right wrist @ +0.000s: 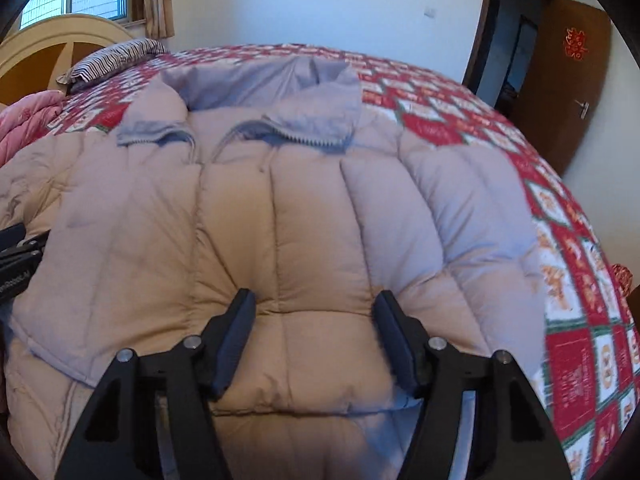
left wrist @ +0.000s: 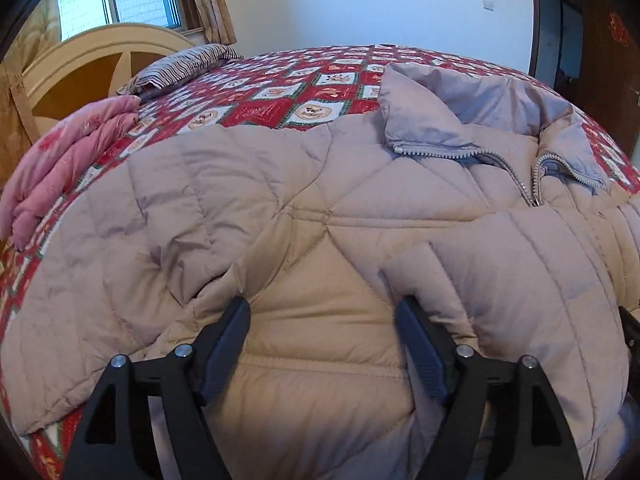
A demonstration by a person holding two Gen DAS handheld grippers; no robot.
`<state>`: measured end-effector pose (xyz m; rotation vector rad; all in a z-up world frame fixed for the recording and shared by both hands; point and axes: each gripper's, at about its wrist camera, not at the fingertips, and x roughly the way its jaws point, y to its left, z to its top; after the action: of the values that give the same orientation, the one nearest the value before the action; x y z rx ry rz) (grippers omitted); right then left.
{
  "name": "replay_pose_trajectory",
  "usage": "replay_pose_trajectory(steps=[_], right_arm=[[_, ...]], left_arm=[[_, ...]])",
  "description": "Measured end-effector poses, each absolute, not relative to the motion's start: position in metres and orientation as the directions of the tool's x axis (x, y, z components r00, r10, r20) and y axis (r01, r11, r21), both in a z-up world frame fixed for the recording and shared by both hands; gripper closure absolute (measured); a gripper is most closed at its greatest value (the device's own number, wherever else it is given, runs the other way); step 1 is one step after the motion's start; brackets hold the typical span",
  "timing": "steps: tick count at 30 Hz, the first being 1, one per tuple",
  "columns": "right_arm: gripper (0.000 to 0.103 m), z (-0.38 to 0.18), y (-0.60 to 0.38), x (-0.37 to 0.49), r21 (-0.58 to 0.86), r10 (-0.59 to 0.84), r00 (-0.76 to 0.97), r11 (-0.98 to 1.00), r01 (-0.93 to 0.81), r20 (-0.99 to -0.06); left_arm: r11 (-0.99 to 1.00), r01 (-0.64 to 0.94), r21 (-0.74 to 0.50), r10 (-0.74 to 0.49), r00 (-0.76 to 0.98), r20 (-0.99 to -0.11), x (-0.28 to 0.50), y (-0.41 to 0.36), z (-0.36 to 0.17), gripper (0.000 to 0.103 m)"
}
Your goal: Fold large clothes
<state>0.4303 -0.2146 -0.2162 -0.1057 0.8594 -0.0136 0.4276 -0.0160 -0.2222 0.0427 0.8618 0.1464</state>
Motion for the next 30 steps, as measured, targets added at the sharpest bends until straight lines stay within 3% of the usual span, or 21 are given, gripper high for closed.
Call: replay_pose_trajectory(steps=[9, 12, 14, 15, 22, 25, 27, 30], right_arm=[[0.036, -0.218, -0.21, 0.433, -0.118, -0.069, 0.651, 0.993, -0.031, -0.756], [0.029, -0.197, -0.217, 0.418, -0.138, -0.088, 0.66, 0.99, -0.024, -0.746], [0.007, -0.178, -0.221, 0.393, -0.148, -0.112, 0.714, 0.989, 0.012, -0.691], [0.003, -0.166, -0.225, 0.374, -0.129, -0.094, 0.749, 0.992, 0.012, -0.655], [0.0, -0.162, -0.214, 0.303, -0.213, -0.104, 0.783, 0.976, -0.037, -0.614], [0.0, -0.167, -0.209, 0.293, -0.227, -0.111, 0.78, 0.973, -0.041, -0.616], [0.0, -0.167, -0.205, 0.291, -0.213, -0.105, 0.775, 0.976, -0.04, -0.623], [0.0, -0.16, -0.199, 0.285, -0.207, -0.093, 0.781, 0.977, -0.047, -0.618]], left_arm=[[0.991, -0.093, 0.095, 0.131, 0.584, -0.801, 0.432, -0.007, -0.213, 0.02], [0.992, -0.129, -0.005, 0.084, 0.672, -0.736, 0.393, 0.034, -0.167, 0.02], [0.986, -0.163, 0.017, 0.131, 0.719, -0.683, 0.362, 0.07, -0.148, 0.02], [0.979, -0.197, 0.049, 0.179, 0.724, -0.666, 0.348, 0.091, -0.144, 0.019], [0.826, -0.548, 0.132, 0.451, 0.502, -0.738, 0.283, 0.272, -0.178, 0.019], [0.789, -0.611, 0.068, 0.417, 0.451, -0.789, 0.27, 0.314, -0.199, 0.019], [0.788, -0.614, -0.048, 0.317, 0.471, -0.823, 0.268, 0.329, -0.209, 0.019], [0.811, -0.577, -0.098, 0.275, 0.524, -0.806, 0.273, 0.32, -0.208, 0.019]])
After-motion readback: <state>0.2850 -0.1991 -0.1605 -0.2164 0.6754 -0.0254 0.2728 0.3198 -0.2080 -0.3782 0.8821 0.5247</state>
